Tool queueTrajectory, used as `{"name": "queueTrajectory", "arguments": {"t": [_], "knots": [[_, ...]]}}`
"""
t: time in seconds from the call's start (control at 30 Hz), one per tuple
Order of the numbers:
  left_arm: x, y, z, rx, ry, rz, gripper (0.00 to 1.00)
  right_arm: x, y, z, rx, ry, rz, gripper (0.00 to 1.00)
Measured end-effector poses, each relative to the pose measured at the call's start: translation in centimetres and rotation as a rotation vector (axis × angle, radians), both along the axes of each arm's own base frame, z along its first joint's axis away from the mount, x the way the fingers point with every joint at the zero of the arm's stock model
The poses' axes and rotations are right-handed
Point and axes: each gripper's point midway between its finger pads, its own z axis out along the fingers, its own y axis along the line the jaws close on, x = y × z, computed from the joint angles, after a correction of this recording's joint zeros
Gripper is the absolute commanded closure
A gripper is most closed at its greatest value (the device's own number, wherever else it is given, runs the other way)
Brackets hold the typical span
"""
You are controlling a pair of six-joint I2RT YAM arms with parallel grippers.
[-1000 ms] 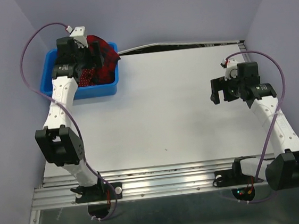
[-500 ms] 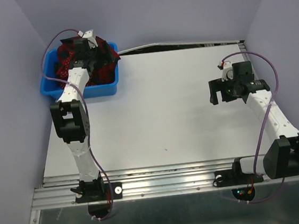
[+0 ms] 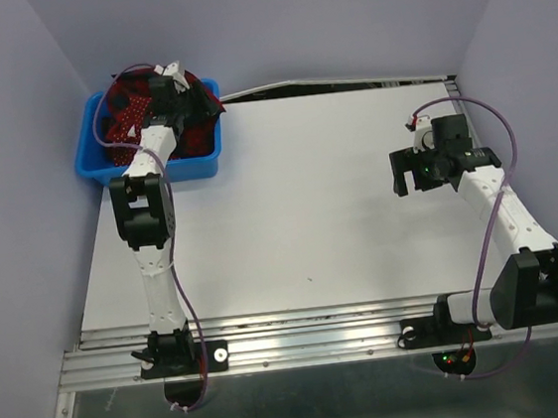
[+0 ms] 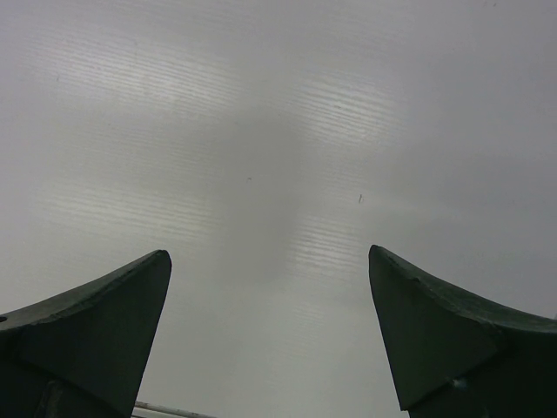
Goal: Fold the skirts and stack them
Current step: Grab the skirt from the pile
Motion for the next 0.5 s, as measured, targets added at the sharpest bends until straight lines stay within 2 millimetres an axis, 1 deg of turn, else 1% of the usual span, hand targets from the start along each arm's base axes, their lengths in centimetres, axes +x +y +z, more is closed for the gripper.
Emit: {"name": "queueTrajectory", "arguments": {"t": [0.03,0.07,0.17,0.23,0.37,0.43,0.5], "knots": [[0.0,-0.2,-0.2,-0.009,0.001,-0.010,0.55,0.0,0.0,-0.1,-0.002,0.003,-0.001,0.00],[0.0,-0.4,-0.1,-0.020,0.000,-0.013,0.74,0.0,-0.1,-0.1,-0.004,0.004,-0.002,0.00],[0.2,-0.8,0.7,-0.038,-0.027,-0.033,1.00,0.0,-0.2,-0.2,-0.008,0.007,-0.005,0.00],[0.3,-1.0,1.2,-0.046,-0.044,-0.046,1.00,0.0,-0.2,-0.2,-0.008,0.009,-0.005,0.00],[0.2,-0.6,2.2,-0.048,-0.060,-0.054,1.00,-0.1,-0.2,-0.2,-0.008,0.012,-0.005,0.00],[-0.1,0.0,3.9,-0.047,-0.086,-0.053,1.00,-0.2,-0.2,-0.3,-0.007,0.015,-0.005,0.00],[-0.5,0.8,6.4,-0.046,-0.124,-0.049,1.00,-0.2,-0.1,-0.2,-0.004,0.013,-0.003,0.00]]}}
